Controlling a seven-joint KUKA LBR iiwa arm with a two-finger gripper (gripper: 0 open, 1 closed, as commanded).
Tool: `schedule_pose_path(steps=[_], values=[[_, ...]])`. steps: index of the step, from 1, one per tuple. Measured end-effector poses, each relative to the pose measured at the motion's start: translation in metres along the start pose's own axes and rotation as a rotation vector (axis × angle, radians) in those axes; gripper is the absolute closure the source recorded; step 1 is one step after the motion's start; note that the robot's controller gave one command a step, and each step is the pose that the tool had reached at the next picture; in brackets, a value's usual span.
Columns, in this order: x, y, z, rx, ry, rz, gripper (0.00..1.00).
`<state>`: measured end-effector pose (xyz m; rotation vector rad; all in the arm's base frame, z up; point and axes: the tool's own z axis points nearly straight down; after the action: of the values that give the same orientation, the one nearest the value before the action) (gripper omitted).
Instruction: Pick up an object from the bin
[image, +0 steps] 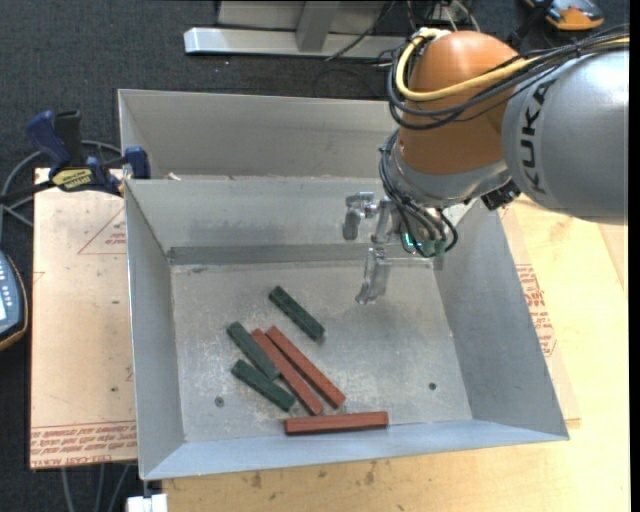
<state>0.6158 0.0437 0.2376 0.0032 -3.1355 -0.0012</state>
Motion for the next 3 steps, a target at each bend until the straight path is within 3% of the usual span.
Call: schedule_pose_path(steps=[1,2,3], values=[[0.0233,0.0590,0.1505,-0.001,0.001,0.064,0.00],[0.0208,0.0571,0.1458,-0.001,-0.006,0.068,1.00],[0.0206,0.0568,0.1457,0.000,-0.007,0.068,0.00]])
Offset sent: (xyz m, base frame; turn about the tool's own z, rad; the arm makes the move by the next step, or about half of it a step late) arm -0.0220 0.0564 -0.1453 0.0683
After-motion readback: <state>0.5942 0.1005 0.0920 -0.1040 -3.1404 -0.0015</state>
